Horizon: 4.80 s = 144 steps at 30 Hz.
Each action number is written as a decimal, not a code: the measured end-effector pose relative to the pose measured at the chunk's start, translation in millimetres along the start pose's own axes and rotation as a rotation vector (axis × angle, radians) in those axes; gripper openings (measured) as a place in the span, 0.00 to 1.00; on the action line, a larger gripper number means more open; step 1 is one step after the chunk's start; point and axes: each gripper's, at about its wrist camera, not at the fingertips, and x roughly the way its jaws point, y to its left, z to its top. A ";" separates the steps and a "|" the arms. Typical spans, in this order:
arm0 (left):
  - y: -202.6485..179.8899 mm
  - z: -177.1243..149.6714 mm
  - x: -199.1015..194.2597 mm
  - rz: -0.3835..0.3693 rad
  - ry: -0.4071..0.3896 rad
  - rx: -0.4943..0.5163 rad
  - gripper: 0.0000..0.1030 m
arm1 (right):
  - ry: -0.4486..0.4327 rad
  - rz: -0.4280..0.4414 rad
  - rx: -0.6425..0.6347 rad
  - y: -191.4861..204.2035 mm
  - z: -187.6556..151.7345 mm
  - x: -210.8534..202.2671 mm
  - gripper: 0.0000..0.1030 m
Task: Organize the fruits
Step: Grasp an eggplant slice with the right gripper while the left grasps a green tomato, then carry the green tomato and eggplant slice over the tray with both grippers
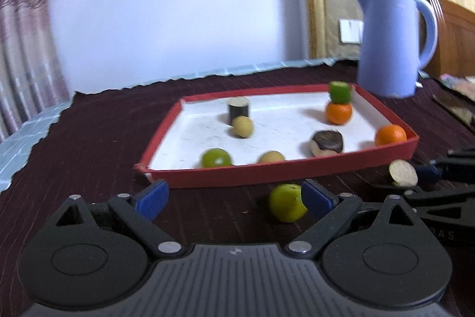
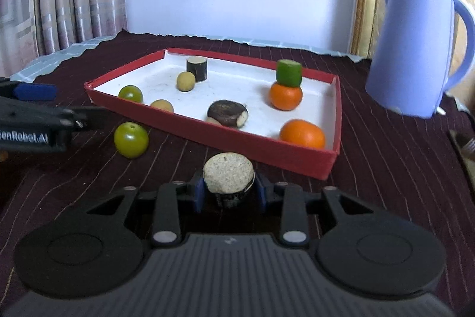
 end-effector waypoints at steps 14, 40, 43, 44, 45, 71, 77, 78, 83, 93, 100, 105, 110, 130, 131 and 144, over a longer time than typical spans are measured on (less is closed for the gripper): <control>-21.0 0.3 35.9 -0.032 0.140 0.074 0.94 | 0.011 0.023 0.030 -4.1 -0.8 3.8 0.31; -10.1 8.1 24.0 -0.069 0.179 -0.023 0.30 | 0.020 -0.030 -0.008 4.9 -0.7 3.1 0.30; -7.5 8.5 21.4 -0.058 0.174 -0.024 0.30 | 0.009 -0.031 -0.009 7.3 0.4 -0.1 0.30; -7.0 8.4 20.8 -0.052 0.173 -0.024 0.30 | 0.005 -0.030 -0.010 8.3 1.0 -1.5 0.30; -6.5 8.1 20.2 -0.045 0.172 -0.024 0.30 | 0.000 -0.032 -0.011 9.4 1.6 -2.9 0.30; 6.6 44.8 25.9 0.069 0.133 -0.027 0.30 | -0.117 -0.062 0.000 8.2 40.4 -15.1 0.30; 4.6 52.1 30.3 0.074 0.135 -0.025 0.30 | -0.128 -0.068 -0.004 6.0 48.7 -12.3 0.30; 4.1 53.5 30.8 0.076 0.133 -0.024 0.30 | -0.131 -0.068 -0.006 6.0 50.3 -12.0 0.30; 1.9 60.1 35.8 0.087 0.133 -0.017 0.30 | -0.139 -0.066 -0.013 7.1 56.9 -9.0 0.30; -1.5 72.5 53.4 0.100 0.150 -0.010 0.30 | -0.141 -0.071 -0.029 7.1 69.4 0.8 0.30; -1.5 79.3 66.6 0.116 0.157 -0.004 0.30 | -0.140 -0.075 -0.021 1.3 77.9 10.0 0.30; -1.7 83.2 75.9 0.123 0.164 -0.005 0.30 | -0.139 -0.077 -0.003 -3.3 82.9 16.8 0.30; -1.7 85.2 87.3 0.132 0.179 -0.003 0.30 | -0.136 -0.083 0.007 -6.3 88.0 25.8 0.30; -1.7 103.1 122.9 0.175 0.204 0.011 0.30 | -0.108 -0.117 0.044 -24.2 107.6 59.7 0.30; -1.9 103.6 125.0 0.176 0.207 0.013 0.30 | -0.106 -0.119 0.048 -25.3 108.0 61.5 0.30; -7.0 105.0 137.2 0.170 0.222 0.017 0.31 | -0.079 -0.133 0.078 -34.3 110.1 77.2 0.30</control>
